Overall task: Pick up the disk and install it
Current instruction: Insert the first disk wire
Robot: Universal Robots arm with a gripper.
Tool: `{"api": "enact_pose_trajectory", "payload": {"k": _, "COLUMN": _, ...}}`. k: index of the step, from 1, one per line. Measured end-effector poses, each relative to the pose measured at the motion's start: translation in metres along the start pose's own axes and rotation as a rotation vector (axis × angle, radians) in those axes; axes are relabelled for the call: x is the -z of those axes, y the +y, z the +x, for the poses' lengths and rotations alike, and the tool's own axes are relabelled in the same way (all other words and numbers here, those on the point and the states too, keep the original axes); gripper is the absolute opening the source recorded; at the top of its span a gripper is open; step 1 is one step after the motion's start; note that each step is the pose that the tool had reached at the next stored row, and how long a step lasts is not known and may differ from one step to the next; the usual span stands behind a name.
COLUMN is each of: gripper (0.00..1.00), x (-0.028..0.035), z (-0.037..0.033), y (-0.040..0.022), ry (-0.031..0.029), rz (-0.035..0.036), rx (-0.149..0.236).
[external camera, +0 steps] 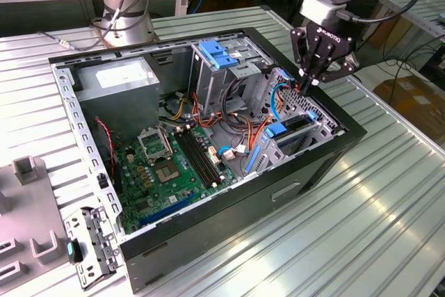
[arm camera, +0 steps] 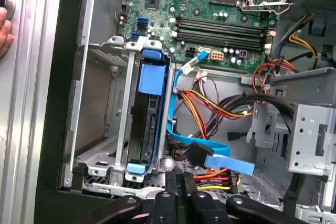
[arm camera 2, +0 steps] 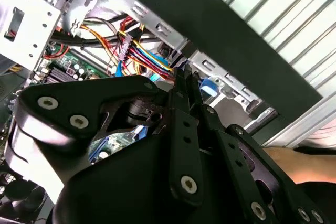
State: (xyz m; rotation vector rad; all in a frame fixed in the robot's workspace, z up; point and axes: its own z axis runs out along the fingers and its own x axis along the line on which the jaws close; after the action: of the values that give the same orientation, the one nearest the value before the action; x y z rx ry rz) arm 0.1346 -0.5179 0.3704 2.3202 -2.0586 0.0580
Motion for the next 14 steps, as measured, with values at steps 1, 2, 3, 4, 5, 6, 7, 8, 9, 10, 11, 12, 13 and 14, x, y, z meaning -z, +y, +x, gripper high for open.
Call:
{"api": "enact_pose_trajectory", "payload": {"k": 1, "gripper": 0.16, "x": 0.0000, "z": -0.0003, "y": 0.0024, "ry": 0.0001, "rz": 0.0000, "rx": 0.000}}
{"api": "enact_pose_trajectory", "payload": {"k": 2, "gripper": 0.16, "x": -0.0001, "z": -0.0006, "y": 0.0048, "ry": 0.0000, "rz": 0.0000, "rx": 0.000}}
{"api": "enact_pose_trajectory", "payload": {"k": 3, "gripper": 0.16, "x": -0.0001, "z": -0.0008, "y": 0.0064, "ry": 0.0000, "rz": 0.0000, "rx": 0.000}}
{"api": "enact_pose_trajectory", "payload": {"k": 4, "gripper": 0.16, "x": -0.0002, "z": -0.0010, "y": 0.0085, "ry": 0.0000, "rz": 0.0000, "rx": 0.000}}
{"api": "enact_pose_trajectory", "payload": {"k": 5, "gripper": 0.16, "x": -0.0002, "z": -0.0010, "y": 0.0094, "ry": 0.0000, "rz": 0.0000, "rx": 0.000}}
{"api": "enact_pose_trajectory", "payload": {"k": 6, "gripper": 0.16, "x": -0.0003, "z": -0.0006, "y": 0.0098, "ry": 0.0001, "rz": 0.0000, "rx": -0.001}}
{"api": "enact_pose_trajectory", "payload": {"k": 7, "gripper": 0.16, "x": -0.0004, "z": -0.0003, "y": 0.0098, "ry": 0.0000, "rz": 0.0000, "rx": -0.002}}
{"api": "enact_pose_trajectory", "payload": {"k": 8, "gripper": 0.16, "x": -0.0006, "z": 0.0011, "y": 0.0100, "ry": 0.0001, "rz": -0.0001, "rx": -0.003}}
{"api": "enact_pose_trajectory", "payload": {"k": 9, "gripper": 0.16, "x": -0.0009, "z": 0.0037, "y": 0.0104, "ry": 0.0001, "rz": -0.0002, "rx": -0.004}}
{"api": "enact_pose_trajectory", "payload": {"k": 10, "gripper": 0.16, "x": -0.0012, "z": 0.0067, "y": 0.0108, "ry": 0.0002, "rz": -0.0004, "rx": -0.007}}
{"api": "enact_pose_trajectory", "payload": {"k": 11, "gripper": 0.16, "x": -0.0015, "z": 0.0089, "y": 0.0111, "ry": 0.0001, "rz": -0.0005, "rx": -0.009}}
{"api": "enact_pose_trajectory", "payload": {"k": 12, "gripper": 0.16, "x": -0.0017, "z": 0.0106, "y": 0.0112, "ry": 0.0000, "rz": -0.0006, "rx": -0.011}}
{"api": "enact_pose_trajectory", "payload": {"k": 13, "gripper": 0.16, "x": -0.0022, "z": 0.0130, "y": 0.0115, "ry": -0.0001, "rz": -0.0007, "rx": -0.013}}
{"api": "enact_pose_trajectory", "payload": {"k": 14, "gripper": 0.16, "x": -0.0024, "z": 0.0140, "y": 0.0116, "ry": -0.0001, "rz": -0.0008, "rx": -0.015}}
